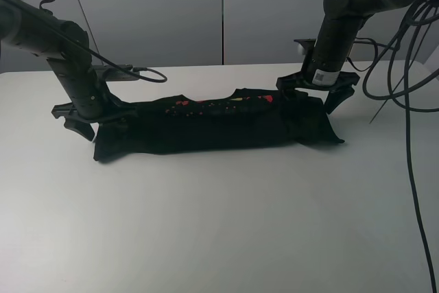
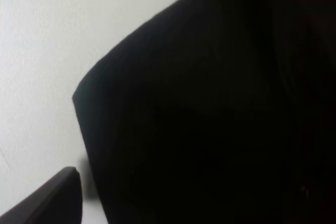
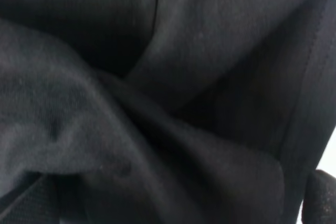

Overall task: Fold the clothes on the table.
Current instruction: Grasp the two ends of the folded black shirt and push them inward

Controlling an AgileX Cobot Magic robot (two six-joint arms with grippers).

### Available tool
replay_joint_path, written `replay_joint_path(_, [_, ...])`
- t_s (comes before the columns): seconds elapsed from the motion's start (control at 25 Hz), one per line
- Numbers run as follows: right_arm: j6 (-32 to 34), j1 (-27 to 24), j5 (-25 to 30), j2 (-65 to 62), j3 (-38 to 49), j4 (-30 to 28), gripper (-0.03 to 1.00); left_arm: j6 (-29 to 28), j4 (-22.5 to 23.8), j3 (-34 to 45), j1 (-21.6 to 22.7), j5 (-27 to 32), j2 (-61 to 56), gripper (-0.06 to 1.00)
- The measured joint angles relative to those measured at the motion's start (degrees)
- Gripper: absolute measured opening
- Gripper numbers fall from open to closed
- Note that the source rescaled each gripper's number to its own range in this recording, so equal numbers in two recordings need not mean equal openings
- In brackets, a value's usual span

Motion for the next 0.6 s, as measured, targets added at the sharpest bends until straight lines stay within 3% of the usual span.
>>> replay_joint_path(0.6, [0.1,0.5,-1.2,4.8,-0.4,0.3,1.0,0.8,-0.1,0.0,0.0,0.0,0.0,0.99])
